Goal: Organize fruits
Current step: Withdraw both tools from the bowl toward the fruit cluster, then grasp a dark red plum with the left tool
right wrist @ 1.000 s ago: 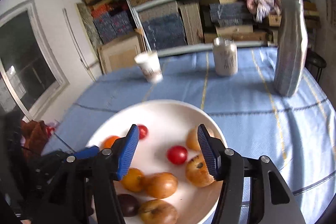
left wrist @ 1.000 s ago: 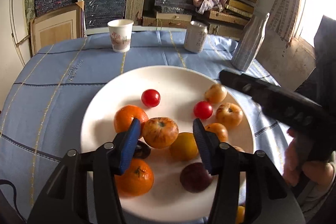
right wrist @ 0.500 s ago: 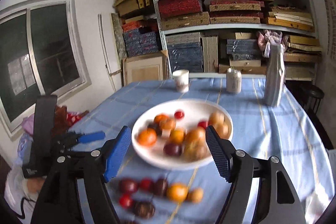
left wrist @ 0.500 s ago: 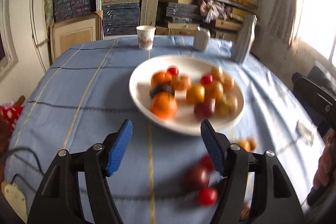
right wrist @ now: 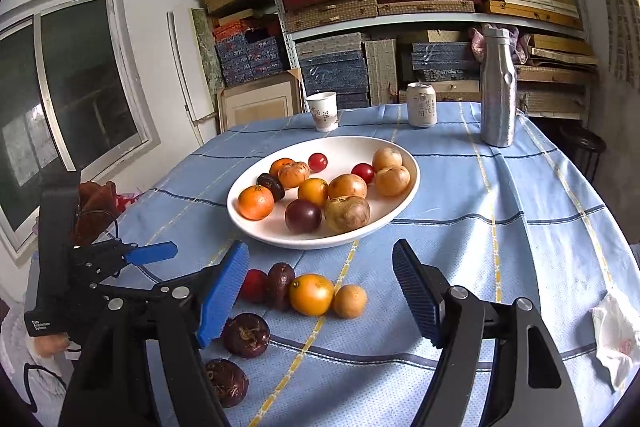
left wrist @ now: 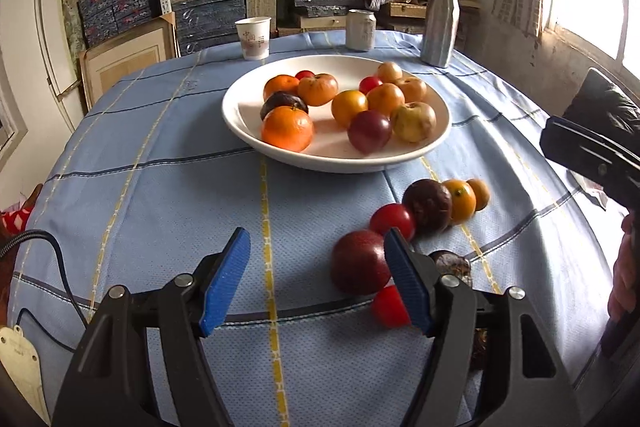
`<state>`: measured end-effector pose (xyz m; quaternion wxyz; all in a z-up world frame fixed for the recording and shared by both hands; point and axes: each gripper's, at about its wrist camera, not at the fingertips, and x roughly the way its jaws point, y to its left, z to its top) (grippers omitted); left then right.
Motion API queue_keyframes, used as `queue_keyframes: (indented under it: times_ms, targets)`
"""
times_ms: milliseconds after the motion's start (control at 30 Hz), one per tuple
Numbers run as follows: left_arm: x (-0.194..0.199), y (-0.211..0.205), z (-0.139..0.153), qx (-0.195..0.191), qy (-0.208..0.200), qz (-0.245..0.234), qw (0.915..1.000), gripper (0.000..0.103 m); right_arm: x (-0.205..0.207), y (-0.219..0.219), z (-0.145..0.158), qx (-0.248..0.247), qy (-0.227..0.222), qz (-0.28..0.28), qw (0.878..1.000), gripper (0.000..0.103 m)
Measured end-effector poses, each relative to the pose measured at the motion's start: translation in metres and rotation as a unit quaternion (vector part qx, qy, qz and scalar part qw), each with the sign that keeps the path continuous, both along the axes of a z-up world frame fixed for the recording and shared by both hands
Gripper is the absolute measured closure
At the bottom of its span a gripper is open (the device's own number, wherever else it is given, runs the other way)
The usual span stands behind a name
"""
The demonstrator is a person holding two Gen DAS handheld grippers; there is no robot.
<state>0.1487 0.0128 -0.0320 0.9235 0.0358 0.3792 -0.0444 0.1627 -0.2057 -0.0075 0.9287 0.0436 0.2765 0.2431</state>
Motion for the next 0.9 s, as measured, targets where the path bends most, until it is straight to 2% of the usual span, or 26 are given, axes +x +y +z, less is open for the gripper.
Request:
queue_keyframes:
  times_ms: [67,133,667,900]
  targets:
    - [0.001,-0.001,-0.001,-0.002,0.003,-0.005,1.0,0.035,0.001,0.0,-0.001,-0.001,0.002,-0.001,1.0,0.027]
    - [0.002,-0.003,-0.002,0.0,0.007,-0.009,0.9999,0.035,0.001,-0.001,-0.001,-0.002,0.002,-0.004,1.0,0.022]
    - [0.013,-0.003,-0.015,-0.017,0.048,-0.026,0.9984,0.035,0.004,0.0,-0.005,-0.01,0.011,-0.01,1.0,0.021]
    - [0.02,-0.005,-0.022,-0.037,0.074,-0.048,0.9954,0.052,0.006,0.0,-0.007,-0.012,0.015,-0.011,1.0,0.021]
